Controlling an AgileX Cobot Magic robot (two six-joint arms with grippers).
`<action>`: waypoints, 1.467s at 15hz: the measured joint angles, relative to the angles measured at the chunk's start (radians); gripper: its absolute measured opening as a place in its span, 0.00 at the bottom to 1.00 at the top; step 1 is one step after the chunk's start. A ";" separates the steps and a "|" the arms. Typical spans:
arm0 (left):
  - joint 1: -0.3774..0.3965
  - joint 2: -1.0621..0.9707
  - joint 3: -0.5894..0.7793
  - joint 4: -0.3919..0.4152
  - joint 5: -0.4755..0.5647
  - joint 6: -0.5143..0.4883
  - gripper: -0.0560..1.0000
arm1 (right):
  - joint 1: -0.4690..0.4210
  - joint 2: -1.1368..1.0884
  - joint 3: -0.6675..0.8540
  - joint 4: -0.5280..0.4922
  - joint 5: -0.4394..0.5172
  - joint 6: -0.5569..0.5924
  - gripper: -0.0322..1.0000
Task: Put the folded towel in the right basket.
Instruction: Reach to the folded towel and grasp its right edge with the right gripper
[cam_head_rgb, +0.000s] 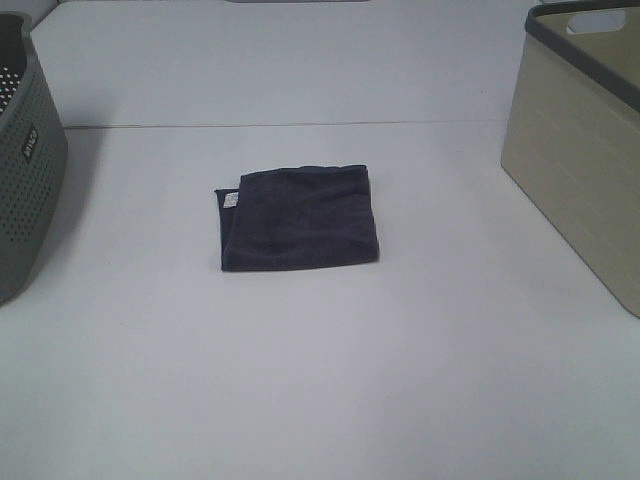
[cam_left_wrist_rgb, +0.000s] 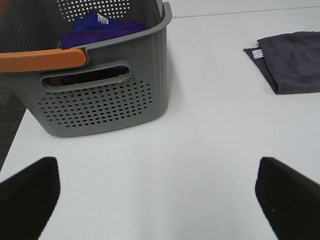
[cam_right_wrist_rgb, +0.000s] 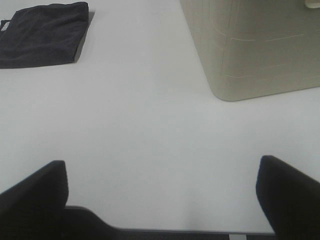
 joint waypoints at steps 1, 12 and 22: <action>0.000 0.000 0.000 0.000 0.000 0.000 0.99 | 0.000 0.000 0.000 0.000 0.000 0.000 0.98; 0.000 0.000 0.000 0.000 0.000 0.000 0.99 | 0.000 0.000 0.000 0.000 0.000 0.000 0.98; 0.000 0.000 0.000 0.000 0.000 0.000 0.99 | 0.000 0.000 0.000 0.003 0.000 0.000 0.98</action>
